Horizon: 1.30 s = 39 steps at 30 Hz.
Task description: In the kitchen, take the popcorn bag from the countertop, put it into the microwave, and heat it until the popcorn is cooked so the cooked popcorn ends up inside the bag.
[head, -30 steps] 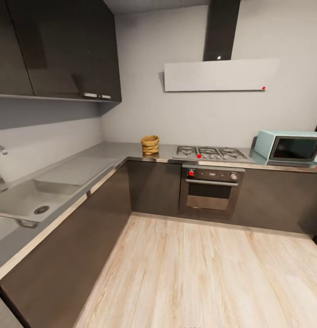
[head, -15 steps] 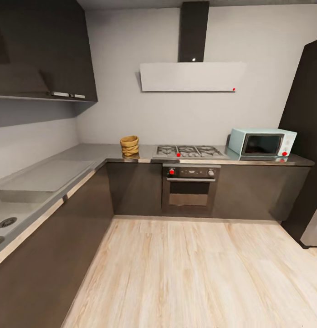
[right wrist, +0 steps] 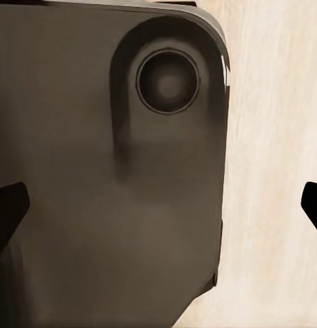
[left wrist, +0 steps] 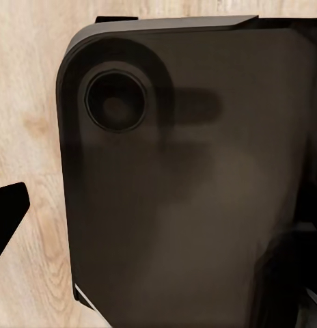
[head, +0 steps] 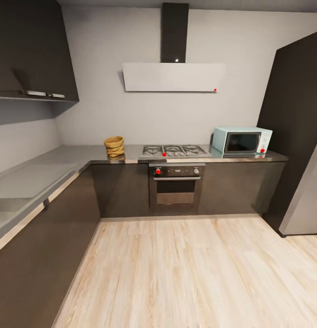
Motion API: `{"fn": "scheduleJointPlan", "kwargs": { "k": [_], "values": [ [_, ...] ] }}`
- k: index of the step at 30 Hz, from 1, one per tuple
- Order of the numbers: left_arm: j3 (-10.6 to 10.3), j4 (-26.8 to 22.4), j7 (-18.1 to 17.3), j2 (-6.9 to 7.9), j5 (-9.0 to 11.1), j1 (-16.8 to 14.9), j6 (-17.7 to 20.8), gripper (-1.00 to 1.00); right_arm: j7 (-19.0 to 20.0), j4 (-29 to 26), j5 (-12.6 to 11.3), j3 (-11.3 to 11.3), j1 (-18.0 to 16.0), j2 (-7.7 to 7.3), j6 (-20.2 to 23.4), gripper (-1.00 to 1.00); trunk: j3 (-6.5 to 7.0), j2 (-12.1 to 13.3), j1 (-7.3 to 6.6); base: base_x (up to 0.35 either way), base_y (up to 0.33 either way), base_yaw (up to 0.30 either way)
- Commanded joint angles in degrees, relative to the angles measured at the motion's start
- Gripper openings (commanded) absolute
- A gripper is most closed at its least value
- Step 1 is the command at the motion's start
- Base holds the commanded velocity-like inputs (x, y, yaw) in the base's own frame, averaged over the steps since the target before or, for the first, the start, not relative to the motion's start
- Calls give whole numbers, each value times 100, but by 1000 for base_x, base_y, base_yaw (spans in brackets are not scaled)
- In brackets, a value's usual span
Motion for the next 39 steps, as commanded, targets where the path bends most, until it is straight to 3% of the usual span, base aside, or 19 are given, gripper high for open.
{"fn": "scheduleJointPlan", "kwargs": {
  "k": [1, 39],
  "values": [
    [2, -9, -1, 0, 7, 4, -9, 100, -5, 2, -5, 1, -2, 0, -17, 100, -4, -2, 0, 0, 0, -196],
    [2, -9, -1, 0, 7, 2, -9, 100, -6, 2, 4, 1, -2, -4, -17, 100, -4, -2, 0, 0, 0, -215]
  ]
}}
